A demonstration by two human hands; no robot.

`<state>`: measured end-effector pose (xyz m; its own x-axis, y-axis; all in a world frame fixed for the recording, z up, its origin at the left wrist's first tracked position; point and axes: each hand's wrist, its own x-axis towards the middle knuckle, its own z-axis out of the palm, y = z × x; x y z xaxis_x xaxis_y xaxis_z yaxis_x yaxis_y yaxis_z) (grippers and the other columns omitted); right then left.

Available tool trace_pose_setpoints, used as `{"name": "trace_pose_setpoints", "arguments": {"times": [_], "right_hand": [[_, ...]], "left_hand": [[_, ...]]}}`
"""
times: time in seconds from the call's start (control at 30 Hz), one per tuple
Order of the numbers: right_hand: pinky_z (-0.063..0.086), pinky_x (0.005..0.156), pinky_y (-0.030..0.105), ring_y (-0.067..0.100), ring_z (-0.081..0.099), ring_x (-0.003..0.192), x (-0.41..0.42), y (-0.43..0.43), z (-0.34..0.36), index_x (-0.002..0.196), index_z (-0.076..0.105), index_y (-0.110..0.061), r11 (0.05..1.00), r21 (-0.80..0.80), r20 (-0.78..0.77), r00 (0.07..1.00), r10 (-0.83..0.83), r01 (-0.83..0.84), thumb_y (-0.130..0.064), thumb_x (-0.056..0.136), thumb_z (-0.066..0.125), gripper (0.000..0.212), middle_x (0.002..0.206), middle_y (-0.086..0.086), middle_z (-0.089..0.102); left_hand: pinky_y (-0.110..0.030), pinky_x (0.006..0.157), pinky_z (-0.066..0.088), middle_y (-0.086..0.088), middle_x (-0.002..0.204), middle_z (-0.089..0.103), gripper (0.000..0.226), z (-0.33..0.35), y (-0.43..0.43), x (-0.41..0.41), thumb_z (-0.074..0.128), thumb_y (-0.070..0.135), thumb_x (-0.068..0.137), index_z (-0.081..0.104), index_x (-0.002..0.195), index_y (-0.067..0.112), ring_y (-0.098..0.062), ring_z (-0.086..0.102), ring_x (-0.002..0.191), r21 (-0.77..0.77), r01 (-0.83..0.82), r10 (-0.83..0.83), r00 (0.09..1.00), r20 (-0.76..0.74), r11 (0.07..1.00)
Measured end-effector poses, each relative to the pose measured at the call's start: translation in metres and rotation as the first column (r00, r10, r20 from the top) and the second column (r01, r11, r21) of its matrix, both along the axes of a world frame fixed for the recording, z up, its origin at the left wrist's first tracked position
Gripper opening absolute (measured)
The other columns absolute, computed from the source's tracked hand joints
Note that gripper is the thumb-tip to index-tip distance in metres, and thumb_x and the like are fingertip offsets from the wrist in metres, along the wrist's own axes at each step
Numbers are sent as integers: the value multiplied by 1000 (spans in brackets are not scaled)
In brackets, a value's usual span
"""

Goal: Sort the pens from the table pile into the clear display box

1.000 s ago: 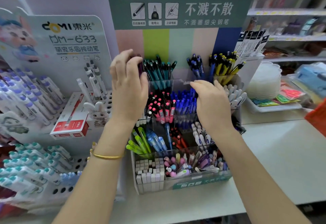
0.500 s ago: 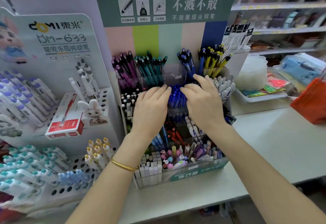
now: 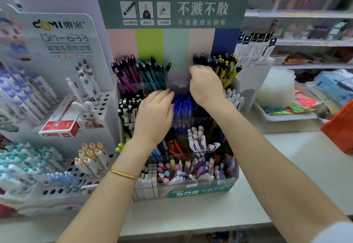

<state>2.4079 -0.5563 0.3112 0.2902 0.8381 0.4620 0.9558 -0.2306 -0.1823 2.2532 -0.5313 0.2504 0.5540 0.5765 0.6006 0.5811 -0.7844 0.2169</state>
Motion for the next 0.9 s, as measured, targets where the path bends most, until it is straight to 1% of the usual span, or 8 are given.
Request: {"name": "trace_pose_setpoints", "arguments": {"times": [0.13, 0.2, 0.33, 0.4, 0.5, 0.67, 0.8, 0.9], "right_hand": [[41, 76, 35, 33, 51, 107, 6, -6, 2, 109, 59, -2, 994, 0, -108, 988, 107, -108, 6, 88, 38, 30, 115, 15, 60], [43, 92, 38, 32, 50, 118, 10, -16, 1, 124, 57, -4, 983, 42, -150, 972, 181, -176, 6, 90, 36, 42, 126, 13, 59], [33, 107, 31, 26, 48, 128, 17, -51, -11, 133, 54, -6, 956, 191, -171, 952, 255, -222, 8, 90, 39, 48, 134, 11, 57], [36, 108, 37, 30, 51, 126, 14, -66, -27, 130, 57, -3, 945, 238, -77, 966, 248, -224, 6, 88, 44, 44, 131, 15, 59], [34, 110, 47, 35, 49, 128, 10, -71, -57, 132, 53, 1, 966, 153, 123, 974, 189, -206, -11, 91, 47, 43, 136, 19, 54], [29, 111, 44, 32, 49, 129, 5, -74, -67, 133, 52, 1, 946, 240, 181, 967, 177, -218, -1, 89, 53, 44, 137, 18, 54], [37, 110, 38, 29, 52, 126, -6, -109, -77, 127, 59, 1, 874, 444, -1, 976, 218, -194, 7, 85, 40, 46, 131, 16, 59], [34, 112, 36, 29, 51, 127, -21, -133, -117, 128, 58, 1, 918, 376, -37, 987, 155, -130, 3, 87, 41, 44, 132, 15, 58]], "left_hand": [[-42, 105, 41, -20, 125, 62, 40, -1, -7, -6, 40, 12, 94, 60, 124, -4, -36, 57, 118, 35, -91, 88, 992, 86, 995], [-46, 109, 37, -21, 130, 59, 40, -2, -13, -10, 41, 11, 95, 57, 128, -4, -37, 52, 124, 45, -140, 135, 986, 99, 989], [-45, 118, 15, -13, 151, 39, 54, -9, -24, -13, 27, 31, 99, 40, 145, 6, -28, 29, 144, -4, -198, 197, 978, -62, 980], [-40, 119, 3, -8, 159, 24, 61, -17, -24, -10, 21, 41, 98, 26, 152, 12, -23, 15, 148, -31, -227, 221, 965, -141, 973], [-36, 118, -6, -9, 161, 15, 69, -25, -19, -7, 13, 49, 95, 18, 153, 12, -22, 8, 150, 20, -263, 261, 941, -215, 964], [-36, 119, -6, -9, 161, 13, 67, -23, -15, -10, 13, 47, 97, 17, 153, 11, -22, 7, 150, 29, -240, 240, 943, -230, 970], [-39, 122, 6, -14, 159, 21, 57, -35, -42, -23, 28, 30, 100, 25, 150, 4, -25, 14, 148, 60, -221, 224, 973, -53, 973], [-42, 121, 16, -16, 156, 25, 54, -65, -75, -24, 33, 20, 99, 29, 148, 0, -27, 19, 147, 66, -142, 145, 989, -41, 988]]}}
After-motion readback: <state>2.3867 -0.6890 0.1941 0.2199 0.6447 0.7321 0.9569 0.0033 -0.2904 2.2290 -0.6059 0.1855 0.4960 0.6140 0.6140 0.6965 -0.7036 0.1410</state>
